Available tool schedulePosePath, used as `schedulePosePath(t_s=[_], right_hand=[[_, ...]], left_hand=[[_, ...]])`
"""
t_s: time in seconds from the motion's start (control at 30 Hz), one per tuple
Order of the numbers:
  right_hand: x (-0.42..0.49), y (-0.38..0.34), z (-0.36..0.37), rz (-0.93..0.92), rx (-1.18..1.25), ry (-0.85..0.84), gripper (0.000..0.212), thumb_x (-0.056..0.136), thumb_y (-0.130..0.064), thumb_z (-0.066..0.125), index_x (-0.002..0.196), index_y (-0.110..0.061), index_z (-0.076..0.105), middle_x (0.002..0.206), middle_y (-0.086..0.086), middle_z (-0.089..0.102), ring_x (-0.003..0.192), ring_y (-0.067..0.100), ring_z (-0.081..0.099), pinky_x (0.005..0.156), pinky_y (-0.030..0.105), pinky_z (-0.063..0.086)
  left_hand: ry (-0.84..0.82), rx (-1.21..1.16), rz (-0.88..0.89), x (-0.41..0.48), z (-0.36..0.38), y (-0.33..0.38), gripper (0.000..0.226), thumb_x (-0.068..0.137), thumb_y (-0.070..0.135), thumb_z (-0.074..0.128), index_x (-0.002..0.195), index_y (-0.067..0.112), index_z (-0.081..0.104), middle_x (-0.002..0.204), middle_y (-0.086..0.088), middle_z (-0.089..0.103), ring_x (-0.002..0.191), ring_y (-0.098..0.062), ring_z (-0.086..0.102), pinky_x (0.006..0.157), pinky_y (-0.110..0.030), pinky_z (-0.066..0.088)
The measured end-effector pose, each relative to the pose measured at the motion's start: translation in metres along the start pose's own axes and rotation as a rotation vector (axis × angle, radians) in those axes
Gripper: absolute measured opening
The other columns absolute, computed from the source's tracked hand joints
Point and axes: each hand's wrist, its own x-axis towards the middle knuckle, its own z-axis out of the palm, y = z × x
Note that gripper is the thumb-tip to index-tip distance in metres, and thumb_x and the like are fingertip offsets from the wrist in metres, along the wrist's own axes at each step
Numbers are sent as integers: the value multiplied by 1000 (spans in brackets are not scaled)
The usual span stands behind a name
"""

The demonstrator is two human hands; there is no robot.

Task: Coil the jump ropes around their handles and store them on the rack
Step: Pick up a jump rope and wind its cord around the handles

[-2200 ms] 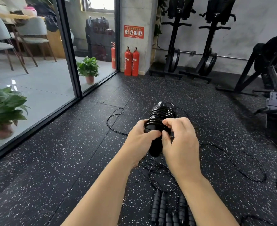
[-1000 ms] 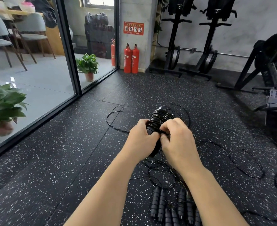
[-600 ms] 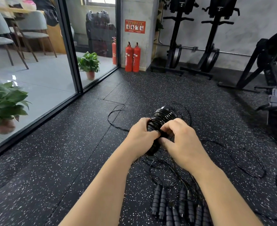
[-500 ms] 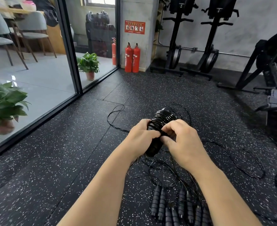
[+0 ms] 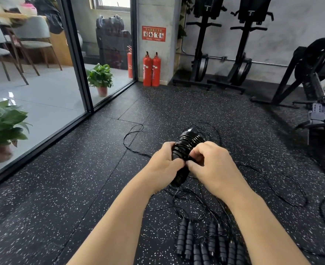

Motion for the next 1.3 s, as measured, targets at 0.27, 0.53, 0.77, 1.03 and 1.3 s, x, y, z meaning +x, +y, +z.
schedulePosePath(t_s=[0.27, 0.53, 0.77, 1.03, 1.3], right_hand=[[-3, -6, 6, 52, -49, 158, 12, 85, -24, 64, 77, -18, 57, 85, -5, 54, 73, 18, 54, 67, 34, 43], [-8, -6, 10, -47, -1, 234, 8, 86, -21, 67, 83, -15, 63, 87, -5, 54, 71, 16, 54, 66, 34, 43], [-7, 6, -11, 46, 477, 123, 18, 88, -4, 64, 89, -20, 74, 79, -2, 70, 70, 13, 65, 65, 25, 55], [-7, 7, -11, -244, 82, 128, 18, 89, -8, 59, 91, -16, 75, 81, -4, 58, 75, 11, 58, 69, 29, 51], [-16, -7, 5, -185, -267, 142, 11, 85, -3, 61, 79, -11, 66, 71, -1, 42, 52, 21, 46, 44, 31, 39]], left_hand=[[12, -17, 6, 0, 6, 3, 37, 92, 7, 48, 128, 18, 47, 107, -1, 60, 91, -13, 55, 75, -27, 50], [128, -229, -65, 0, 9, 10, 44, 67, 42, 57, 103, 16, 62, 87, 1, 63, 73, -13, 57, 65, -30, 45], [131, -272, -112, 2, 1, 13, 29, 63, 34, 56, 87, 19, 62, 80, -9, 64, 72, -27, 56, 69, -39, 44], [94, -141, -58, 3, 11, 11, 34, 70, 36, 55, 99, 18, 62, 82, 0, 62, 71, -16, 55, 65, -30, 44], [145, 96, -1, 6, 8, 8, 20, 94, 27, 52, 111, 17, 56, 97, -3, 64, 84, -18, 60, 69, -29, 50]])
